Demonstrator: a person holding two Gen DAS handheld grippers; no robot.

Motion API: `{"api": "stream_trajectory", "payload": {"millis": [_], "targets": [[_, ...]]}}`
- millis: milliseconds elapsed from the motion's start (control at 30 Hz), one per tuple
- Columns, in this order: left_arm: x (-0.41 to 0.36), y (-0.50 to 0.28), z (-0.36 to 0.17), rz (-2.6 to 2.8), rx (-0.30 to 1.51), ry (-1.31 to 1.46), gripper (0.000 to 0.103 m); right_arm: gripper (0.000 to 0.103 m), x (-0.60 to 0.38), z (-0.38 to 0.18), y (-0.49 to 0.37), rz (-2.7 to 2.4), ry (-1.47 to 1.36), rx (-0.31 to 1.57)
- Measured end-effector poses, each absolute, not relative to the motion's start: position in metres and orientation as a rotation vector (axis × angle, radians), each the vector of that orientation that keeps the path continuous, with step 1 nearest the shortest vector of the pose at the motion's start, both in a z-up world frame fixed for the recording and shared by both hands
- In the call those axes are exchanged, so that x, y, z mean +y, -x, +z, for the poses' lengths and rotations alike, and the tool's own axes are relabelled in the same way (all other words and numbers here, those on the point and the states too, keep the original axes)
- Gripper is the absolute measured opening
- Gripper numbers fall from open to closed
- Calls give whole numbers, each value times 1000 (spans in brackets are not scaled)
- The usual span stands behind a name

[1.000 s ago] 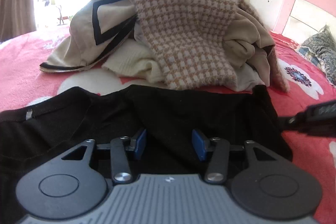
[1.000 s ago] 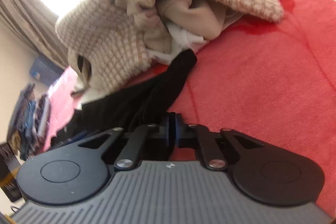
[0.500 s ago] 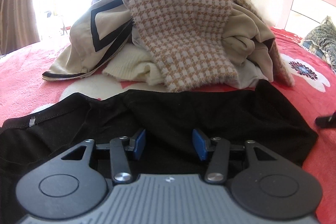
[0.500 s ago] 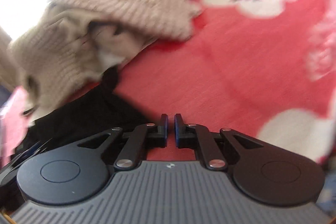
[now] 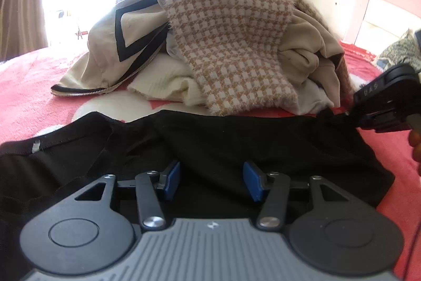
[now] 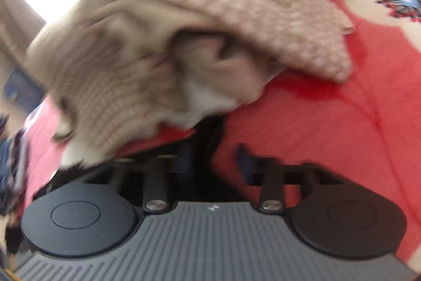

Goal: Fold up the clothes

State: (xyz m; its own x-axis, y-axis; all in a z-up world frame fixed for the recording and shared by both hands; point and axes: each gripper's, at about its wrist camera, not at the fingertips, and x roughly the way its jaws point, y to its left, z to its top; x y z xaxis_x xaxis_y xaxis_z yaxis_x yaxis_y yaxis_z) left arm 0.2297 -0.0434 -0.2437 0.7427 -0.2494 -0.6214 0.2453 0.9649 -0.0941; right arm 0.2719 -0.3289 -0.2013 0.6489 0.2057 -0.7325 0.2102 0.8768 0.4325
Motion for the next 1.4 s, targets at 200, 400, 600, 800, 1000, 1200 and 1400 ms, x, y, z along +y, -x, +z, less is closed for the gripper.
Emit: {"api": "stream_trajectory", "payload": {"millis": [200, 400, 600, 800, 1000, 1200, 1400], "targets": [[-41, -231, -245, -287, 681, 28, 57, 7, -369, -205, -276, 5, -770, 843], [-39, -230, -246, -297, 675, 37, 60, 16, -359, -215, -292, 37, -766, 908], [-36, -234, -243, -291, 674, 70, 59, 2, -347, -200, -301, 31, -592, 841], [-39, -239, -244, -278, 679, 59, 60, 6, -342, -197, -294, -6, -600, 821], [-43, -239, -247, -277, 679, 35, 62, 39, -346, -202, -272, -17, -560, 821], [-44, -244, -245, -259, 680, 39, 61, 0, -330, -201, -279, 75, -396, 803], [-54, -250, -249, -247, 693, -22, 68, 1, -337, -210, -300, -9, -307, 807]]}}
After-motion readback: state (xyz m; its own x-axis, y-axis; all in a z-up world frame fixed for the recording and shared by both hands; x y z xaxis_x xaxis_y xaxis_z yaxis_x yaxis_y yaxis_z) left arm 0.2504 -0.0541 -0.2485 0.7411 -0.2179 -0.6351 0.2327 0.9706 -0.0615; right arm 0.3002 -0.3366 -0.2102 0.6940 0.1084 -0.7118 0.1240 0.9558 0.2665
